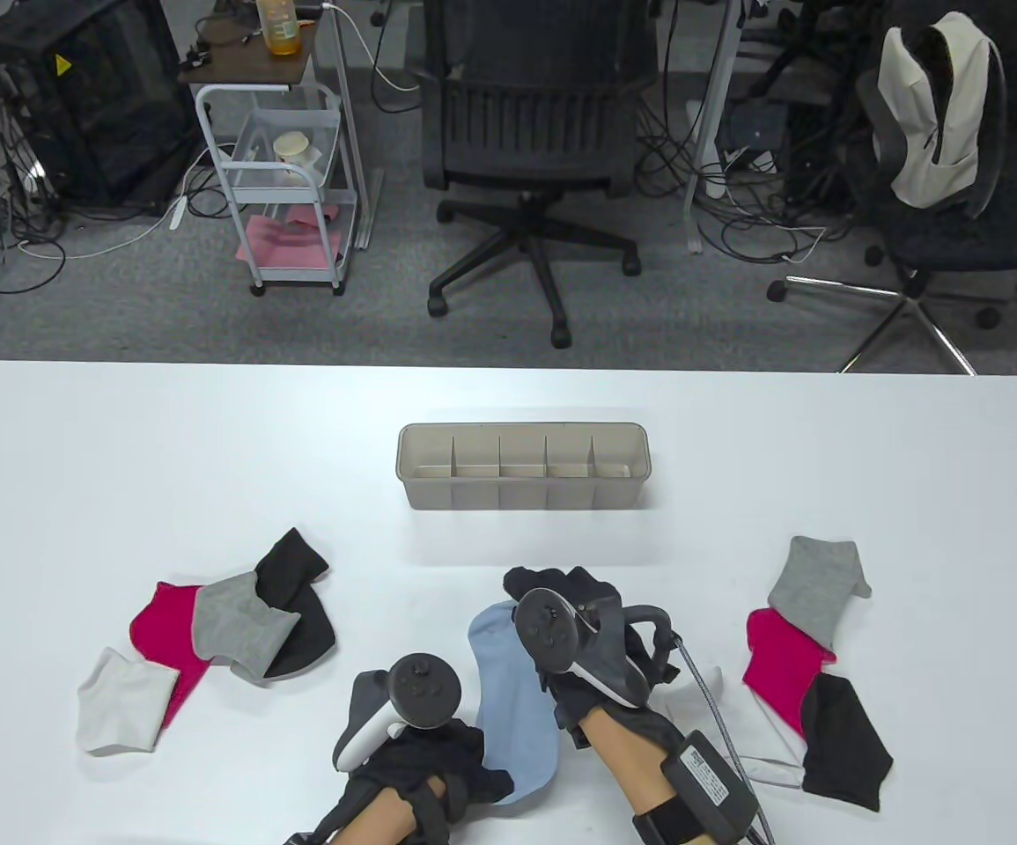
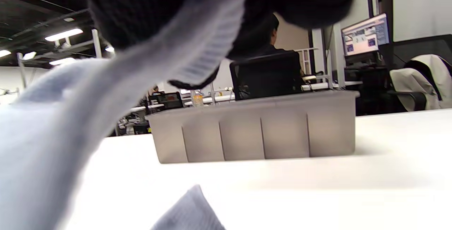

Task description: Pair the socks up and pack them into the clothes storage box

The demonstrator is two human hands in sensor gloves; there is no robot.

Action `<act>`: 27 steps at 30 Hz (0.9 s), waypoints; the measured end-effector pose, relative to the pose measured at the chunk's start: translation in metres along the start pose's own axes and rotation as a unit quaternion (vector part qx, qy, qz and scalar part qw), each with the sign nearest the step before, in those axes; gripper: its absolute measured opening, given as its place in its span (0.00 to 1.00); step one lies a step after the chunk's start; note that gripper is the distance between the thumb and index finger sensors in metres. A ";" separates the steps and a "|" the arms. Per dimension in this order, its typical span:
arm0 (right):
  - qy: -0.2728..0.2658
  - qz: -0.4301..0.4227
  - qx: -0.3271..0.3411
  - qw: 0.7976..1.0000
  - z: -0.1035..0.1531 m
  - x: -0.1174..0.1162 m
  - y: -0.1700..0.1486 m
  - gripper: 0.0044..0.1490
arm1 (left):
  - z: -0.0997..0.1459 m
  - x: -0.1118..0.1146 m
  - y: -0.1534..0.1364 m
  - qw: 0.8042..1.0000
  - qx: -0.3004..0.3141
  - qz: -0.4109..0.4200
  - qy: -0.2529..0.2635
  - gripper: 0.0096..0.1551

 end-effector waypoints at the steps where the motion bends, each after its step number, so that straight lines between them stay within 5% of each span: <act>1: 0.004 0.001 -0.003 1.000 -0.002 -0.004 -0.001 0.27 | -0.001 0.001 -0.001 1.000 -0.004 0.000 -0.004 0.18; 7: 0.021 0.015 -0.026 0.999 -0.012 -0.026 -0.002 0.27 | -0.005 0.004 -0.008 0.999 -0.029 0.022 -0.019 0.19; 8: 0.022 0.020 -0.032 0.999 -0.014 -0.030 -0.002 0.27 | -0.007 0.004 -0.010 0.999 -0.035 0.024 -0.024 0.34; 11: 0.029 0.029 -0.046 0.998 -0.019 -0.040 -0.003 0.27 | -0.010 0.007 -0.016 0.997 -0.059 0.045 -0.035 0.19; 12: 0.030 0.031 -0.049 0.998 -0.020 -0.043 -0.003 0.27 | -0.011 0.008 -0.018 0.996 -0.062 0.057 -0.039 0.34; 13: 0.031 0.034 -0.056 0.997 -0.021 -0.047 -0.004 0.27 | -0.011 0.008 -0.019 0.994 -0.066 0.075 -0.045 0.18; 14: 0.034 0.036 -0.063 0.997 -0.022 -0.051 -0.005 0.27 | -0.012 0.008 -0.020 0.993 -0.069 0.080 -0.047 0.33; 15: 0.037 0.040 -0.065 0.996 -0.023 -0.054 -0.006 0.27 | -0.012 0.008 -0.020 0.993 -0.070 0.079 -0.048 0.34; 16: 0.040 0.044 -0.070 0.996 -0.024 -0.057 -0.007 0.27 | -0.012 0.009 -0.019 0.993 -0.070 0.076 -0.050 0.18; 27: 0.055 0.088 -0.122 0.987 -0.034 -0.080 -0.013 0.26 | -0.015 0.009 -0.020 0.992 -0.076 0.081 -0.064 0.17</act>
Point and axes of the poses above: the tracker on the back of each hand, its own y axis roughly to the thumb side, its own z axis roughly from the fingertips to the wrist, x = y × z, the point moved 1 cm from there along -z, roughly from the wrist to the fingertips, and after that the axes turned 10 degrees about -z, right-handed, at the moved point
